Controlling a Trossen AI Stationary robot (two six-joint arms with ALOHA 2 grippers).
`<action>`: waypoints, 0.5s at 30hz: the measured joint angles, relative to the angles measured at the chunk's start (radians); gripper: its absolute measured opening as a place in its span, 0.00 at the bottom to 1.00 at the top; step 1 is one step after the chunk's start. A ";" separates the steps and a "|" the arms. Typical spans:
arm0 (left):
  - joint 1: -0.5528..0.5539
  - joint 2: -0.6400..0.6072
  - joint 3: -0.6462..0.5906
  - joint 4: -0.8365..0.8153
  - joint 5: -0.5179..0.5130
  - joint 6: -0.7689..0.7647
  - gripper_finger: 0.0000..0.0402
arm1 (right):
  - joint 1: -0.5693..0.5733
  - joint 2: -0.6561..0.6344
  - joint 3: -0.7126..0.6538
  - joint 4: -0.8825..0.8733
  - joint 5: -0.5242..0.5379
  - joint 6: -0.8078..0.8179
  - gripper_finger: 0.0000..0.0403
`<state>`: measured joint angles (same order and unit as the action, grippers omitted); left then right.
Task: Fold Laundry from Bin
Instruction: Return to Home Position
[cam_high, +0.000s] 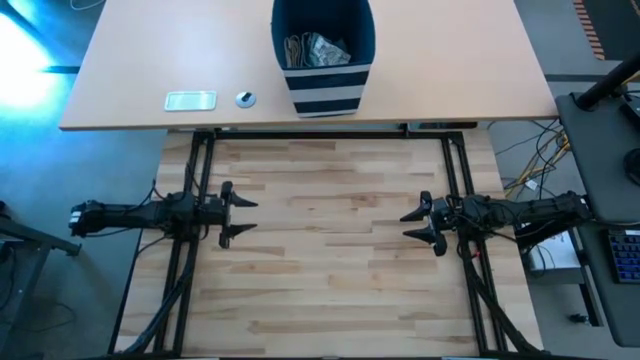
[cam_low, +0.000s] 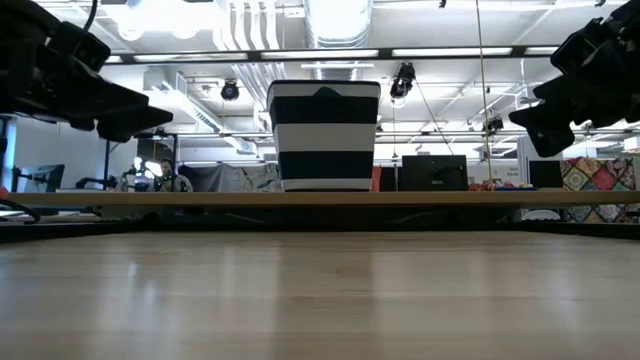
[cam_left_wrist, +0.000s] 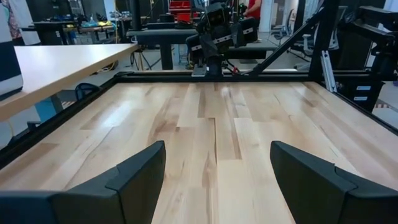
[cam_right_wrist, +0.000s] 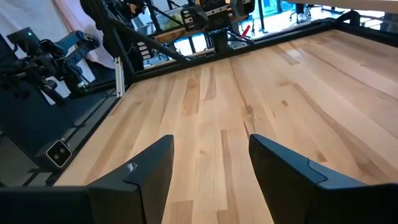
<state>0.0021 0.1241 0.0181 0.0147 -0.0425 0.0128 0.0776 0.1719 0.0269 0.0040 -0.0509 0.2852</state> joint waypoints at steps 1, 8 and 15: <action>0.000 0.003 0.000 0.000 0.000 0.000 0.68 | 0.000 0.000 0.000 0.000 0.000 0.000 0.51; 0.000 0.022 0.000 0.000 0.000 0.000 0.68 | 0.000 0.000 0.000 0.000 0.000 0.000 0.51; 0.000 0.042 0.000 0.000 0.000 0.000 0.68 | 0.000 0.000 0.000 0.000 0.000 0.000 0.51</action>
<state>0.0019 0.1662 0.0181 0.0147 -0.0422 0.0128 0.0776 0.1719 0.0273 0.0040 -0.0505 0.2852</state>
